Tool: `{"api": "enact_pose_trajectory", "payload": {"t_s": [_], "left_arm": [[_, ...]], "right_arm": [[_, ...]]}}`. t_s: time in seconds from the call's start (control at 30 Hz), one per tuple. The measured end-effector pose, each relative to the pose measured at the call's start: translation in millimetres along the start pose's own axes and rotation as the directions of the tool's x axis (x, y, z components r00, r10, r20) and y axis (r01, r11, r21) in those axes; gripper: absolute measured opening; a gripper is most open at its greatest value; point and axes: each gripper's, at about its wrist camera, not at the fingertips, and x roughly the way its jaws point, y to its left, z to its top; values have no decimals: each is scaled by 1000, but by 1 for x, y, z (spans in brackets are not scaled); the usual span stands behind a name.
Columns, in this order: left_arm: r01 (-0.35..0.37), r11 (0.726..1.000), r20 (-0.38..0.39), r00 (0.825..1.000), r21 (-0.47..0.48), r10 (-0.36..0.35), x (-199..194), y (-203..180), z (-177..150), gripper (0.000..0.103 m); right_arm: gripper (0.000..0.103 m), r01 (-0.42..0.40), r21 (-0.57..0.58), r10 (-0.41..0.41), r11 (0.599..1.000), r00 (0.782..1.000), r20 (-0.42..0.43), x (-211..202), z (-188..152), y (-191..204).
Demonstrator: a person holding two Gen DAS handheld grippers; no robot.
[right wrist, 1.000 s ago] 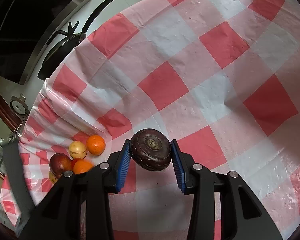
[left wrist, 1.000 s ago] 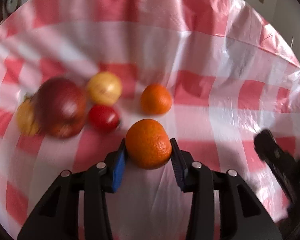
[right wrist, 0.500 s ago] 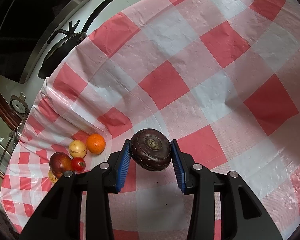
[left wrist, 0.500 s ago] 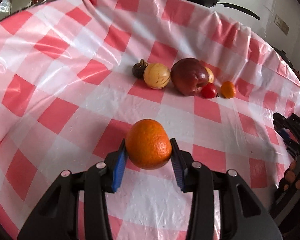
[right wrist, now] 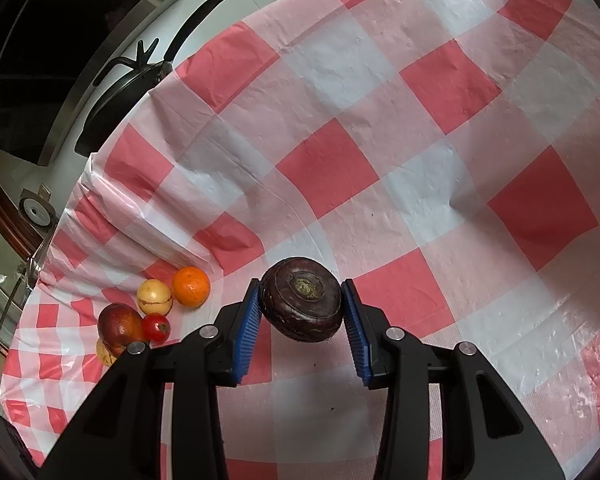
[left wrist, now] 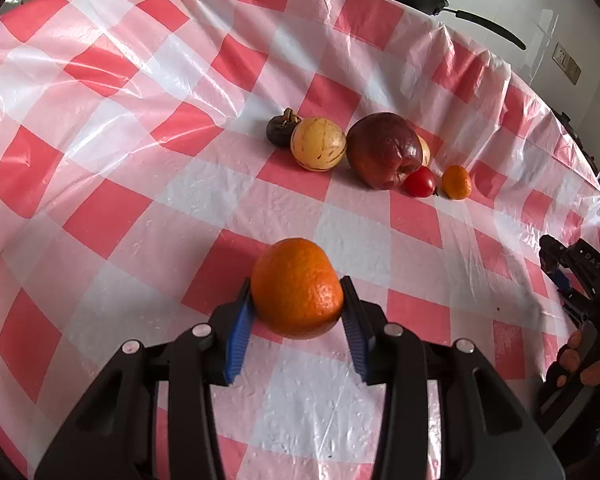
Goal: Organize fruits
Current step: 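Carry the mangosteen and orange over the white box and open both grippers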
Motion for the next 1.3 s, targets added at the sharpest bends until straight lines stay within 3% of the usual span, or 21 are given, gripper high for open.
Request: {"api": "enact_pose_trajectory", "payload": {"t_s": [0.2,0.4,0.6,0.8,0.93,1.03,1.13,1.3], "left_arm": [[9,1000,1,1000,-13,-9,0,2,1,42],[23,998,-19,1000,-63,-24,-13,16,-8,42],[14,993,-2,1000,-118,-15,-48,51,-40,42],[48,981,76,997,-188,-34,-77,89,-61,42],[75,983,137,989,-170,-52,-89,96,-67,42],[96,981,150,986,-170,-70,-93,96,-68,42],[103,982,149,986,-159,-79,-98,96,-72,42],[119,978,158,983,-171,-92,-121,108,-94,42]], "right_arm": [[40,12,-2,-12,1000,1000,-22,4,0,1],[40,20,-57,-27,998,993,-115,-2,-18,17],[40,-104,-64,93,993,985,-144,-40,-71,43],[40,-128,-91,116,988,985,-129,-72,-106,58],[40,-131,-147,120,980,989,-82,-89,-118,67],[40,-153,-167,136,974,985,-107,-93,-126,73],[40,-194,-179,167,965,974,-155,-97,-139,82],[40,-302,-106,262,947,922,-285,-106,-174,97]]}}
